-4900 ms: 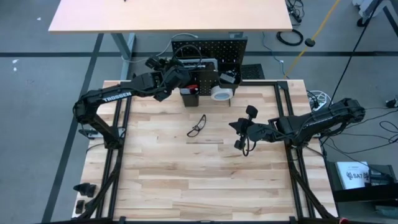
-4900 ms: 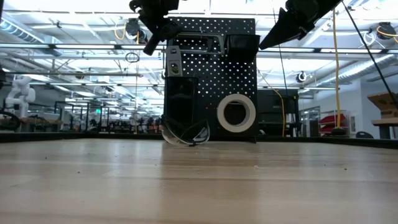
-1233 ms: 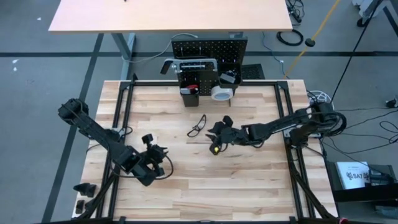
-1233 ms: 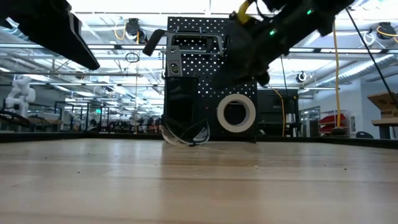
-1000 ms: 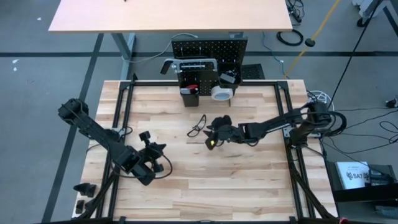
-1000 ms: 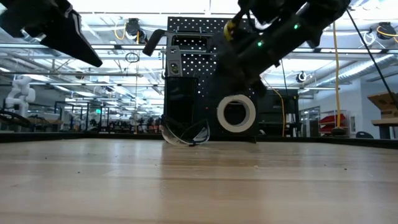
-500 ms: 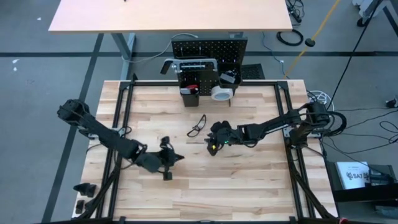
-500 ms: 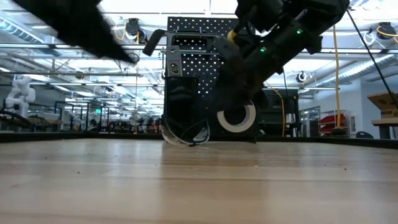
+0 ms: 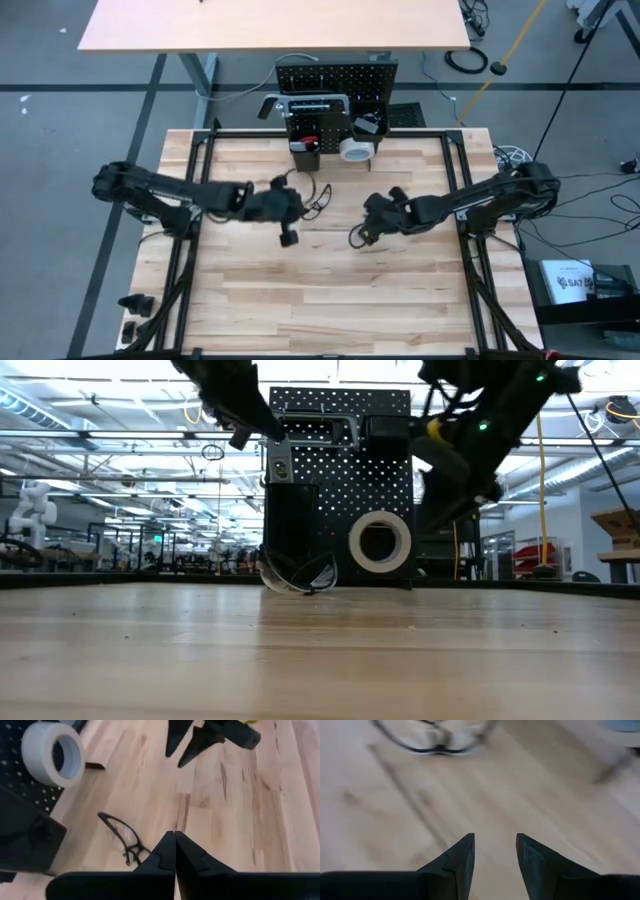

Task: Hang tools onto peg board
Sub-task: Put the black safety glasses into the right black tool bin

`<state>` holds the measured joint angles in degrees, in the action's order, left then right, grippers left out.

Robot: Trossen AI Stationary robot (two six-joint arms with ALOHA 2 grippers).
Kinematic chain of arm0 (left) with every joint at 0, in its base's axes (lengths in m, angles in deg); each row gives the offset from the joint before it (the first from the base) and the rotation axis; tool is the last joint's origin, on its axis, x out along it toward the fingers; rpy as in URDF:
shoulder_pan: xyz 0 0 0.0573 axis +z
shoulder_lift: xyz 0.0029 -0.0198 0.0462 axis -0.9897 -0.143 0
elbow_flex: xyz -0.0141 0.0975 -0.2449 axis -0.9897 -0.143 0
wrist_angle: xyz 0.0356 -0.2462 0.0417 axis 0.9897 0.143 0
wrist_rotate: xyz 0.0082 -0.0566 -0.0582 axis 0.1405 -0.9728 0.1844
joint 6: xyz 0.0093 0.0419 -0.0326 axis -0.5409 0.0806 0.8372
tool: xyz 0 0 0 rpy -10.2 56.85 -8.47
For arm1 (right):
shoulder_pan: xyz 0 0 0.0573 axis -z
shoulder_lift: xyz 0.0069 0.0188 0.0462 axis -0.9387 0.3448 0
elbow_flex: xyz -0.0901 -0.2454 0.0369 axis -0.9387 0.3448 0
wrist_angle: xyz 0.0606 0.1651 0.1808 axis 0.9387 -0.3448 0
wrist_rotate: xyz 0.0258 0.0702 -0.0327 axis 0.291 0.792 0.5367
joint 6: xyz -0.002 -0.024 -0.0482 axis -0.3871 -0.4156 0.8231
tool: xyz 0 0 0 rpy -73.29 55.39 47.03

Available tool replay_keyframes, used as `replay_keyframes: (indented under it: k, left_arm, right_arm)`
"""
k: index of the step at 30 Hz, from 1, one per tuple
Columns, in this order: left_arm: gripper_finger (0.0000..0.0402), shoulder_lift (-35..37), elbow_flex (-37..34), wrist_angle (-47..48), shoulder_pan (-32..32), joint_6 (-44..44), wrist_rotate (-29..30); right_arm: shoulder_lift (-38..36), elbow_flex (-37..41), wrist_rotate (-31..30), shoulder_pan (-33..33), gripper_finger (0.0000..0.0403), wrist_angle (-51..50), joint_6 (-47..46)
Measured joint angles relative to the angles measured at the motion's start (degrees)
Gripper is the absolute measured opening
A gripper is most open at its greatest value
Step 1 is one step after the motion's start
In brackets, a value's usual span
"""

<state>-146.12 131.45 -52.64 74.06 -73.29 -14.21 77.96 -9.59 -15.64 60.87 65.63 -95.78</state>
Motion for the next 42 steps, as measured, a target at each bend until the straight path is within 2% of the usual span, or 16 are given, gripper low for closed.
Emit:
replay_keyframes:
  k: [7,13,16,24,28,34,42]
  left_arm:
    - [0.0000,-1.16,2.73,5.32,9.03,3.21,-10.27]
    - [0.0016,-6.07,3.00,6.96,11.93,4.52,-9.83]
    - [0.0054,-7.93,3.42,6.60,11.84,4.49,-8.13]
    - [0.0191,-14.93,6.96,7.78,12.26,6.10,-6.35]
    - [0.0235,-18.17,9.79,10.65,12.28,7.52,-6.68]
    - [0.0246,-24.01,11.59,15.82,12.27,7.50,-6.87]
    - [0.0246,-26.61,13.83,15.19,12.59,6.99,-6.83]
  right_arm:
    - [-6.86,-0.02,-6.03,-0.34,0.0139,-14.77,-6.72]
    - [-8.86,-0.02,-9.33,-0.52,0.0139,-16.01,-7.29]
    - [-8.82,-0.01,-9.30,-0.53,0.0139,-16.07,-7.23]
    - [-8.53,-0.02,-9.23,-0.54,0.0139,-15.75,-6.87]
    - [-8.53,-0.01,-9.20,-0.54,0.0139,-15.74,-6.83]
    - [-8.53,0.00,-9.08,-0.54,0.0139,-15.71,-6.19]
    - [-8.53,-0.02,-8.86,-0.54,0.0139,-15.13,-5.78]
